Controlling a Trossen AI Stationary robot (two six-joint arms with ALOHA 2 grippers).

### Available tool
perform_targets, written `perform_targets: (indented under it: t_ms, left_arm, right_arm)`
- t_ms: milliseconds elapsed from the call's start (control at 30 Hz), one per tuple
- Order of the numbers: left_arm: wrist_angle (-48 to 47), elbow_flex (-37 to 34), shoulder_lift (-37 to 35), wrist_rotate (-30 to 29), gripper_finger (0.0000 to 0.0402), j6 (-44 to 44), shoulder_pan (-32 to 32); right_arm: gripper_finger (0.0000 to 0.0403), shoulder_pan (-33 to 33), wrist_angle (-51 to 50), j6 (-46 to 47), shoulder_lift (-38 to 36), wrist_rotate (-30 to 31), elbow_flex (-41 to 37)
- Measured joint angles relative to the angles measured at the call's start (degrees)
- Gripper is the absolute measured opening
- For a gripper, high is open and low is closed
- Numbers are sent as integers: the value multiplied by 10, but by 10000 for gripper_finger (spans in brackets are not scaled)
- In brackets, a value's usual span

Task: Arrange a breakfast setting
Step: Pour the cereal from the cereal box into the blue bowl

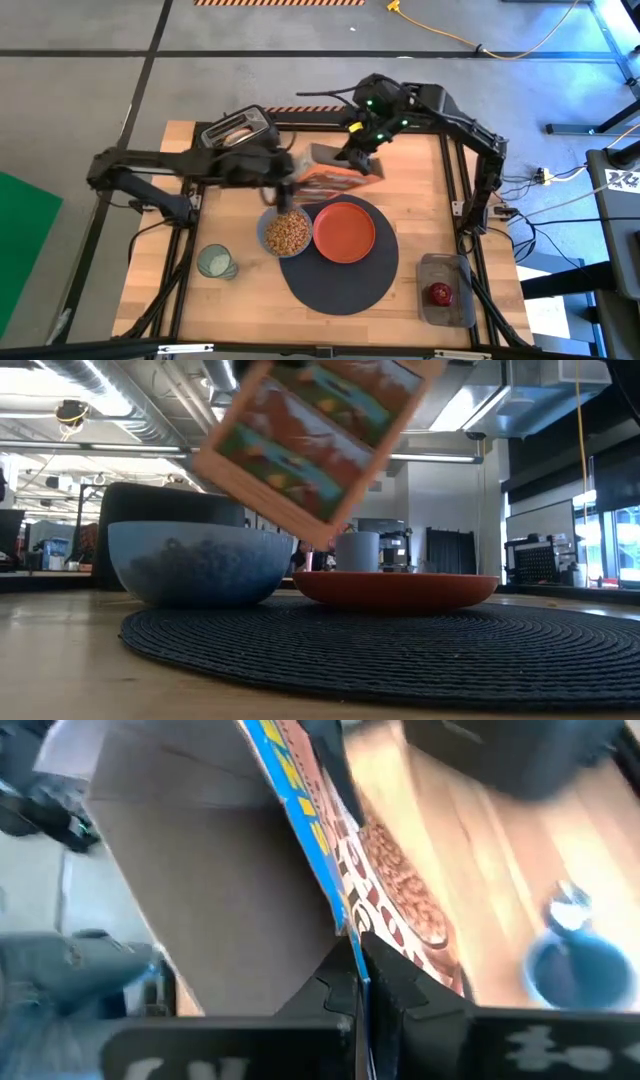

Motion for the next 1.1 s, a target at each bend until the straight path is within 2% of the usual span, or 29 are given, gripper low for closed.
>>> perform_targets:
  t_ms: [133, 300, 633, 867, 1100]
  left_arm:
    - [103, 0, 51, 48, 231, -3, 24]
    - [189, 2, 93, 75, 231, -3, 44]
    - [244, 2, 118, 80, 231, -3, 80]
    - [292, 2, 160, 183, 231, -47, 121]
    - [353, 1, 168, 192, 231, -49, 135]
  right_arm:
    - [0, -25, -55, -29, -26, 25, 0]
    - [0, -63, -96, -41, -57, 49, 0]
    - [0, -134, -114, -47, -96, 41, 0]
    - [0, -153, -115, -39, -97, 66, 0]
    - [0, -182, -112, -40, -99, 86, 0]
